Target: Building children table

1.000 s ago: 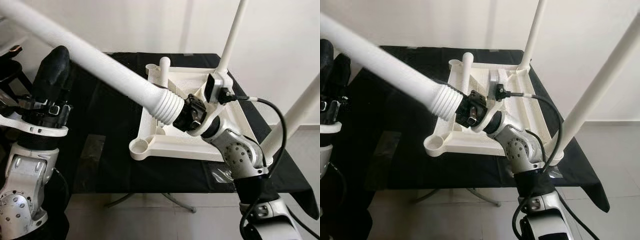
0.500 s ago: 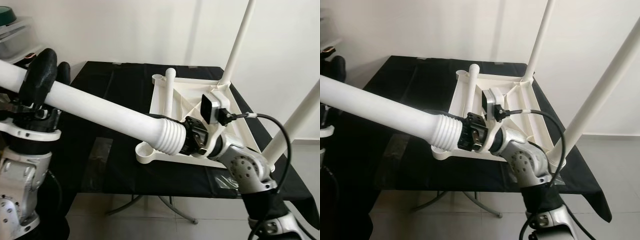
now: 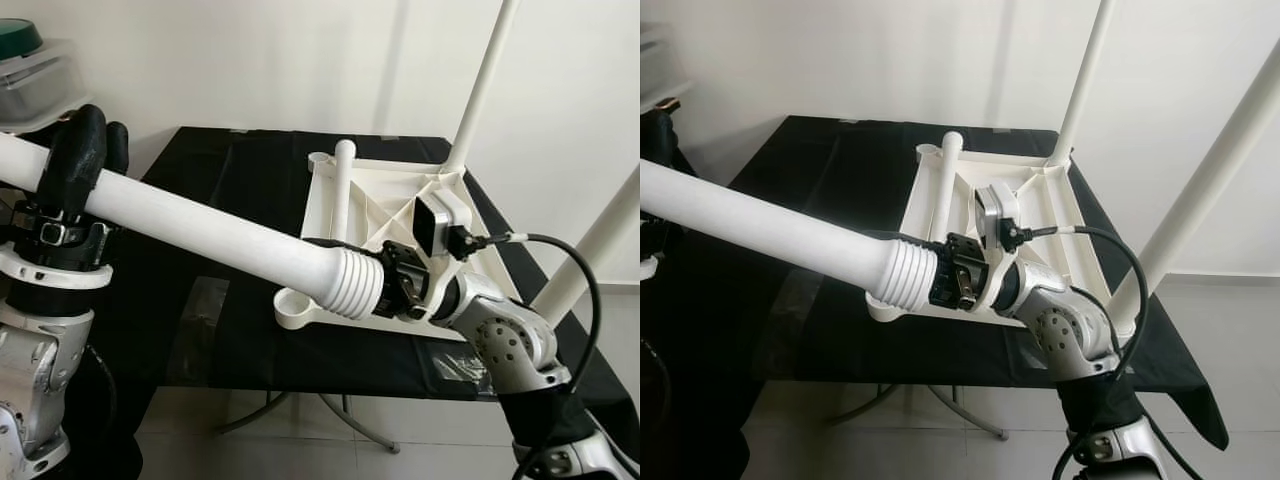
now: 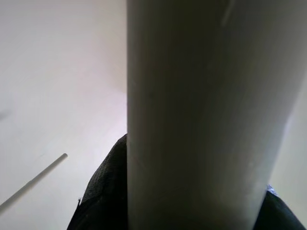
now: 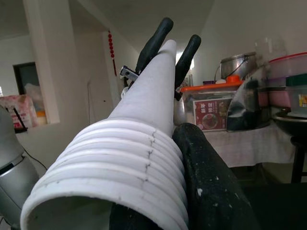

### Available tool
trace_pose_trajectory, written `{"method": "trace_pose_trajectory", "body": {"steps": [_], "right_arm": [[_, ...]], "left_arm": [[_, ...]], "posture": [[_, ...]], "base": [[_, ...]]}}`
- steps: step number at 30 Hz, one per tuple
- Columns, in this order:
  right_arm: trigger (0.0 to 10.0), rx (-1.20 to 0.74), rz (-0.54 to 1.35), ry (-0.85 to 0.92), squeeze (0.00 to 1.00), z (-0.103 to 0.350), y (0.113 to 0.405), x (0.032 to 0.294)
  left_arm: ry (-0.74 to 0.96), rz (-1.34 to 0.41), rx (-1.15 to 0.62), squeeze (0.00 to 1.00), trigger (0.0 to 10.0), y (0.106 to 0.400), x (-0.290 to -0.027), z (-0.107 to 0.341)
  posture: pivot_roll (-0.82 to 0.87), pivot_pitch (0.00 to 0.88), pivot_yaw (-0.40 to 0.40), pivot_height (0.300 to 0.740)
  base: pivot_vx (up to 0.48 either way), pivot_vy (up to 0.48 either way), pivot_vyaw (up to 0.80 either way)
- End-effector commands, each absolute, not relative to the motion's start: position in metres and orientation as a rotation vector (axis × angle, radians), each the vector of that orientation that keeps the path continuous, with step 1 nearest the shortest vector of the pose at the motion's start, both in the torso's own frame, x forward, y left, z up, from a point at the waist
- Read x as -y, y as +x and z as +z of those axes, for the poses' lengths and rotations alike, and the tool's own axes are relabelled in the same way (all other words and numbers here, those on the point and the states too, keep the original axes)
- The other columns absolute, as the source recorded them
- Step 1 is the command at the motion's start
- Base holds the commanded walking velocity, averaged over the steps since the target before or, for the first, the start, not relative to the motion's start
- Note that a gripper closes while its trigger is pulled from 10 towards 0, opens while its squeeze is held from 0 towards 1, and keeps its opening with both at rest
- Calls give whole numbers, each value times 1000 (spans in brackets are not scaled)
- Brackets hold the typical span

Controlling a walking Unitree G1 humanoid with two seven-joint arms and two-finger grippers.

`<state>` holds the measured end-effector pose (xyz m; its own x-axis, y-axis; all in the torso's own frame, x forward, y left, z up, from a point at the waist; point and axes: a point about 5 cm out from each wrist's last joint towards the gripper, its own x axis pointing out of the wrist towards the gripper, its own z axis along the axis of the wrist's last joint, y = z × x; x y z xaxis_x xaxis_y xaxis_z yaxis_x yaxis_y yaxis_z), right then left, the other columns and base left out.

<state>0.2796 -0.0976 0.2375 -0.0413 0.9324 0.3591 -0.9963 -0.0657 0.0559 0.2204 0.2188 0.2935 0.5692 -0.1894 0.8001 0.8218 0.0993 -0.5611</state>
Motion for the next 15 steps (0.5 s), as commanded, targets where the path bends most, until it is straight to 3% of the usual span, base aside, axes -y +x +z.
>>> {"method": "trace_pose_trajectory", "body": {"steps": [1, 3, 4, 9, 15], "right_arm": [[10000, 201, 1646, 298, 0, 233, 274, 91], [10000, 200, 1641, 295, 0, 232, 275, 92], [10000, 195, 1628, 317, 1000, 233, 277, 93], [10000, 194, 1598, 342, 1000, 234, 280, 100], [10000, 160, 1542, 329, 1000, 226, 279, 126]], "left_arm": [[-1292, -852, 643, 0, 0, 220, -218, 298], [-1292, -848, 647, 0, 0, 220, -218, 299], [-1293, -830, 660, 0, 0, 221, -221, 301], [-1291, -762, 708, 0, 0, 224, -235, 308], [-1246, -656, 796, 0, 0, 224, -269, 324]], "posture": [[-105, 21, -33, 740], [-105, 21, -33, 740], [-105, 23, -33, 740], [-104, 24, -36, 740], [-114, 27, -32, 740]], "base": [[0, 0, 0], [0, 0, 0], [0, 0, 0], [0, 0, 0], [0, 0, 0]]}}
